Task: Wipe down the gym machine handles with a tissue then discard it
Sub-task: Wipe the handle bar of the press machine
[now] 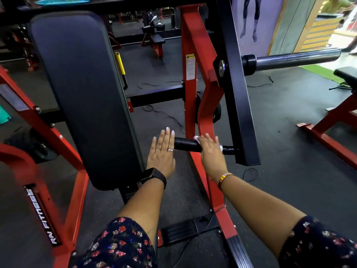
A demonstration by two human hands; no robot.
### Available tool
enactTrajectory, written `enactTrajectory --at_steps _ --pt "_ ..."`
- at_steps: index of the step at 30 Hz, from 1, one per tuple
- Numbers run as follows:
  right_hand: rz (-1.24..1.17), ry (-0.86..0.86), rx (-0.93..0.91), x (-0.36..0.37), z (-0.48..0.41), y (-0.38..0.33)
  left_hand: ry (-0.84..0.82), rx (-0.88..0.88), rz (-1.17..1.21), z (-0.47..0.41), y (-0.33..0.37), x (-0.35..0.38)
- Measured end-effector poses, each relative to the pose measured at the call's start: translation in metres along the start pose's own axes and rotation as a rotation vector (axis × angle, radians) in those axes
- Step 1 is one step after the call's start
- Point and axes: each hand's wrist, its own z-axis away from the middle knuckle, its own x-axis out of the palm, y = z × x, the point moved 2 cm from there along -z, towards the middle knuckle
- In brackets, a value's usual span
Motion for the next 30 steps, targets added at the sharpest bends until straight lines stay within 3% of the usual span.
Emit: enactTrajectory --at_steps 5,7,10,13,17,19,25,28,30 --pt "0.090 -0.297 0.314 -0.008 -0.045 -0.027 0.020 0.056 0.092 -0.002 -0.002 0.002" --pt "-0.029 -0.319 0.311 -0.001 -0.056 -0.050 -0.011 0.067 0.318 -0.005 -0.004 -0.001" --pt "-0.287 -0.207 0.203 0.010 -0.045 -0.082 0.009 -0.037 0.763 -0.007 -0.008 -0.013" --pt "-0.387 -0.106 0.075 0.012 -0.016 -0.087 0.045 -0.226 1.132 -0.014 -0.010 -0.019" --pt "-0.205 -0.119 -0.207 0.028 0.002 -0.073 -0.016 -0.835 1.791 -0.032 -0.007 -0.030" --pt "-0.172 -0.127 -0.194 0.027 -0.008 -0.077 -0.040 -0.958 1.891 -0.037 -0.009 -0.036" --pt "-0.186 -0.314 0.008 0.019 -0.061 -0.104 -0.021 -1.109 1.980 -0.043 -0.023 -0.036" --pt "-0.094 -0.300 -0.193 0.024 -0.045 -0.104 -0.024 -1.129 2.005 -0.041 -0.025 -0.034" --pt "0.016 -0.195 -0.386 0.025 -0.022 -0.091 -0.049 -1.128 2.004 -0.039 -0.025 -0.034"
